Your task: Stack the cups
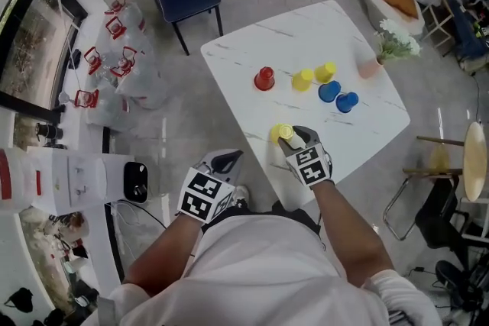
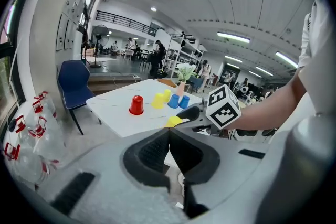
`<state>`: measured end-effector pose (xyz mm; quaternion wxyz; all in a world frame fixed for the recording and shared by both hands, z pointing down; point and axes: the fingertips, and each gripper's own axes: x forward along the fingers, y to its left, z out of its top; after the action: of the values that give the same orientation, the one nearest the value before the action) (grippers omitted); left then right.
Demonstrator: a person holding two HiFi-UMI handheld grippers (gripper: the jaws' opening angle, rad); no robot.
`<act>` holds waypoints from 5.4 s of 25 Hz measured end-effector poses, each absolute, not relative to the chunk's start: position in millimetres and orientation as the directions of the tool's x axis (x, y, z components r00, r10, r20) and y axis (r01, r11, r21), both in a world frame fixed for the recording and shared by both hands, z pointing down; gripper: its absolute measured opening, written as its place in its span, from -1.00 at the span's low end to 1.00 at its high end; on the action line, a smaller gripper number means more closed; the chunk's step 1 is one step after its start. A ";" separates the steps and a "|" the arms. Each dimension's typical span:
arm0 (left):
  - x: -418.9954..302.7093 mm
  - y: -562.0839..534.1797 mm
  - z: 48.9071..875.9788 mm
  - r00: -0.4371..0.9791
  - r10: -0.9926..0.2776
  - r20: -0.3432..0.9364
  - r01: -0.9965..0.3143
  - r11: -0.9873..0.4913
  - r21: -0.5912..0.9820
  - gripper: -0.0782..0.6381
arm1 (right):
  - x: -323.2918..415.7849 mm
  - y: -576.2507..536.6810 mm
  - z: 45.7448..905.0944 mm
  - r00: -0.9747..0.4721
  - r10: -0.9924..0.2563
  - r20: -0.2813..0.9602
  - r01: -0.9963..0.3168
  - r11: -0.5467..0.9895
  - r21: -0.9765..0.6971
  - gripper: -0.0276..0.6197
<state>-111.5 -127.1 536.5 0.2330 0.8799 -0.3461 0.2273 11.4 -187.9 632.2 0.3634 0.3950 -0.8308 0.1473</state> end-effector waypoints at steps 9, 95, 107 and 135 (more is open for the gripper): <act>-82.9 -120.3 537.3 0.681 -0.461 0.568 -0.680 -0.687 0.257 -0.76 | 13.3 -171.3 638.9 -0.436 -0.537 0.722 -0.754 0.656 0.033 -0.18; -39.2 -139.2 538.9 0.618 -0.507 0.601 -0.746 -0.619 0.244 -0.77 | 190.3 -315.8 578.4 -0.297 -0.661 0.689 -0.849 0.513 0.126 -0.21; -58.4 -134.4 545.8 0.510 -0.574 0.641 -0.842 -0.484 0.237 -0.77 | 197.1 -408.6 617.0 -0.274 -0.547 0.791 -0.779 0.609 0.151 -0.18; -46.1 -144.2 532.5 0.609 -0.526 0.594 -0.755 -0.615 0.228 -0.76 | 176.8 -331.8 494.6 -0.360 -0.691 0.627 -0.779 0.593 0.206 -0.25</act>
<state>-46.1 -144.2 532.5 0.2355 0.8654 -0.3701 0.2423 176.8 -331.8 494.6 0.3469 0.4468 -0.8222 0.0632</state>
